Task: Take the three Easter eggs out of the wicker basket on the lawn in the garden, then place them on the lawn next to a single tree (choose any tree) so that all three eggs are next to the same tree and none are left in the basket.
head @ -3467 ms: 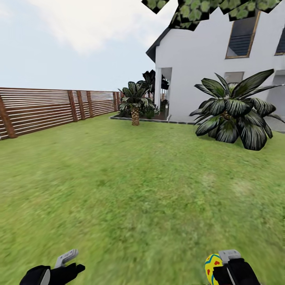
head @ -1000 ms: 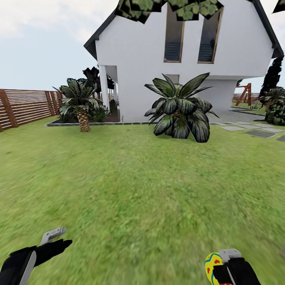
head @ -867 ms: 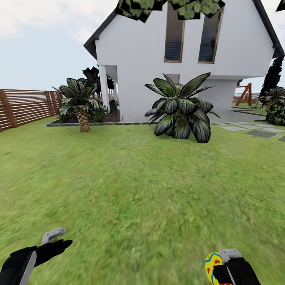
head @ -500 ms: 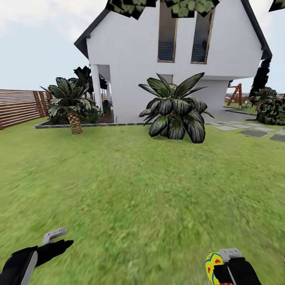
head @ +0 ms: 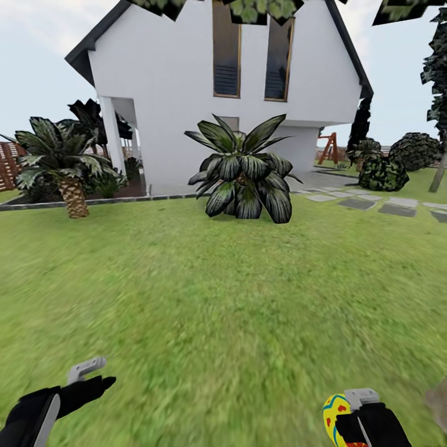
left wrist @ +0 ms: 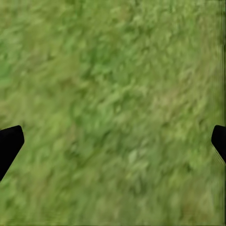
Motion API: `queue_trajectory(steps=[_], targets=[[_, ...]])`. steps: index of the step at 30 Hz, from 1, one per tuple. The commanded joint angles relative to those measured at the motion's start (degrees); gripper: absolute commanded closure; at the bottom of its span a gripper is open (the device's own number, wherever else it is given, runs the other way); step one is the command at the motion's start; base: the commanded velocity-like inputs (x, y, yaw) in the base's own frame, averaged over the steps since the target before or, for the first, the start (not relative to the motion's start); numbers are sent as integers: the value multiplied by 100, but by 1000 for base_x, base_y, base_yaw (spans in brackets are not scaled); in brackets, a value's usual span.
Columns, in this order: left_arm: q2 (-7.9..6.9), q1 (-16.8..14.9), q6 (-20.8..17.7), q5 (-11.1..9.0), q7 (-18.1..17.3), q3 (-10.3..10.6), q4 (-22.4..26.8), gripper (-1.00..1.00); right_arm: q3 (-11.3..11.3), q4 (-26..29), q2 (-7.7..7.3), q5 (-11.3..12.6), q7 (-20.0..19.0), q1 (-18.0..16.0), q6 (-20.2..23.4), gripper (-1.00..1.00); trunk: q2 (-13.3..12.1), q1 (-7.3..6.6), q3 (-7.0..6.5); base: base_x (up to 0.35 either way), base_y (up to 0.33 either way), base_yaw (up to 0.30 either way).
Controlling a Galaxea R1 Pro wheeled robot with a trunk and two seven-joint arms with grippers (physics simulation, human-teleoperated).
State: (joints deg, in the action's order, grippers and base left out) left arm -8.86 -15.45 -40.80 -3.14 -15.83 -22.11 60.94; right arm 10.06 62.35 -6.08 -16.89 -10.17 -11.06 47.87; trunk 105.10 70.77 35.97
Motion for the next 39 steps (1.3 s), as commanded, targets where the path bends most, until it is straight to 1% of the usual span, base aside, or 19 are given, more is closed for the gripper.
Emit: queue_trajectory(steps=[1,15,22,25,31,36,39], targets=[[2,-2,-39,-30,-8,-12,6,-100,5,5,2,-60,-55,-4,21,100,3,3,6,345,67,-300],[4,-2,-34,-38,-33,-39,6,-100,11,3,2,-60,-55,-4,21,100,3,3,6,309,4,-300],[3,-2,-35,-37,-51,-39,6,-100,5,-2,2,-60,-54,-2,18,100,3,3,6,157,6,-297],[4,-2,-37,-36,-43,-30,6,-100,5,-3,2,-62,-55,-3,21,100,3,3,6,13,258,-162],[-1,-2,-42,-30,-34,-22,1,-100,5,-19,10,-64,-49,-4,21,100,3,3,6,41,328,-11],[-1,-2,-41,-36,-43,-18,-146,-100,5,-4,10,-60,-54,-2,16,100,3,3,6,271,211,-195],[-1,-2,-42,-29,-35,-10,-152,-100,13,1,8,-60,-55,-2,20,100,3,3,6,340,27,-299]])
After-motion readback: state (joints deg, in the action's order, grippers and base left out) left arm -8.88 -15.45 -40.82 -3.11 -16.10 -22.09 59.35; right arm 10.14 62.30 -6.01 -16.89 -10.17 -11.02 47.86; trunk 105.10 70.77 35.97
